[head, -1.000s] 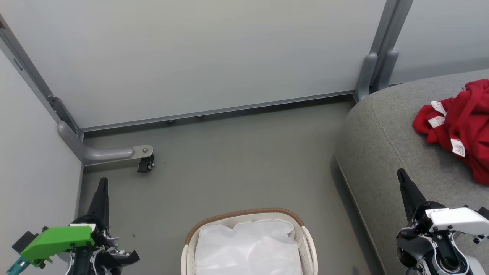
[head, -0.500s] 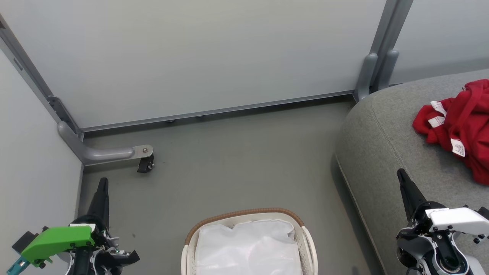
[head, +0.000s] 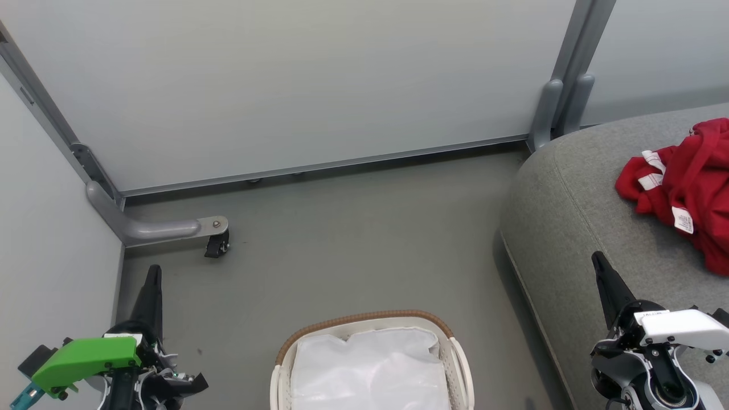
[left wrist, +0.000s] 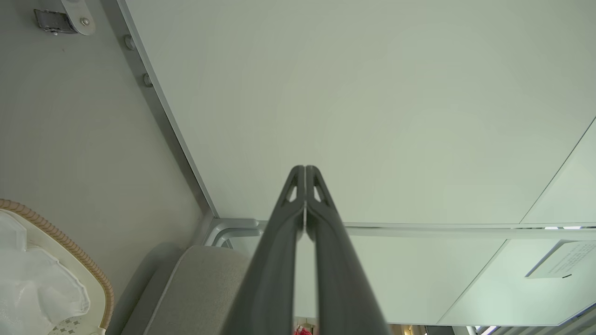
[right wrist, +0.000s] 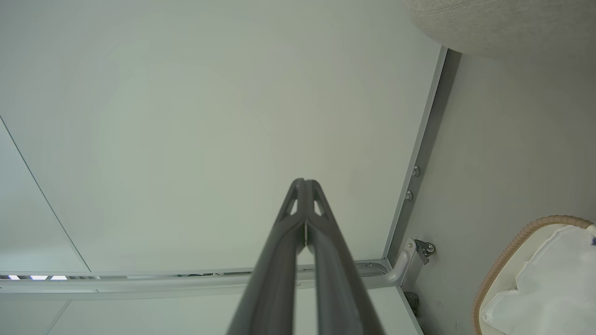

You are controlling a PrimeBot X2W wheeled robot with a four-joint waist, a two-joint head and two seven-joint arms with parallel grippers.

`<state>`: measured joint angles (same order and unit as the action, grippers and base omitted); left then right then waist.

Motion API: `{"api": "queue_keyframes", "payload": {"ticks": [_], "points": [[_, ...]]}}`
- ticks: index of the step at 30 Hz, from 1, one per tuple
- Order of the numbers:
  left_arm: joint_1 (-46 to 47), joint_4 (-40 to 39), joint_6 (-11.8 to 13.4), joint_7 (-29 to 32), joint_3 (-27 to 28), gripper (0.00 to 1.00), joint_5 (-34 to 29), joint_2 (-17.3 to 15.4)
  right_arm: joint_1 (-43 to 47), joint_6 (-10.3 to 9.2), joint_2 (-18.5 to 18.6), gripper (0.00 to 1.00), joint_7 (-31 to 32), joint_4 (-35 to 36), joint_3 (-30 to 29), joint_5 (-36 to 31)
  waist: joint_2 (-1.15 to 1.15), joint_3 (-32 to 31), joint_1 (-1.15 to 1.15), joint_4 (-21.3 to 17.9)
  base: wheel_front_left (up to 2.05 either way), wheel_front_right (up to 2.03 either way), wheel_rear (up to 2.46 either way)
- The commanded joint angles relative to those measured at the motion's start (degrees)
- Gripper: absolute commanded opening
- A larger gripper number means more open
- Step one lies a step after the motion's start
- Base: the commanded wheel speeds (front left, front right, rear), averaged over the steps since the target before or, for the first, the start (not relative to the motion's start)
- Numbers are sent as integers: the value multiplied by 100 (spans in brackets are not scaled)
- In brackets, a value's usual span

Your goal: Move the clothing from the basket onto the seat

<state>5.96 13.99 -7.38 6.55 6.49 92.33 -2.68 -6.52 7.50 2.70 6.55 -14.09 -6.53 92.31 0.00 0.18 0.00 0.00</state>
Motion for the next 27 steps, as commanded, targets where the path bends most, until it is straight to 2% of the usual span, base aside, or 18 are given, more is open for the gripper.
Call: {"api": "queue_keyframes", "payload": {"ticks": [1,27], "points": [[56,-3,-20,17,12,0,16,-38,60,-2,34,0,17,20,-9,19,0,0,0,0,0,0,0],[56,-2,-20,17,12,0,17,-38,61,-2,34,0,17,20,-8,19,0,0,0,0,0,0,0]]}}
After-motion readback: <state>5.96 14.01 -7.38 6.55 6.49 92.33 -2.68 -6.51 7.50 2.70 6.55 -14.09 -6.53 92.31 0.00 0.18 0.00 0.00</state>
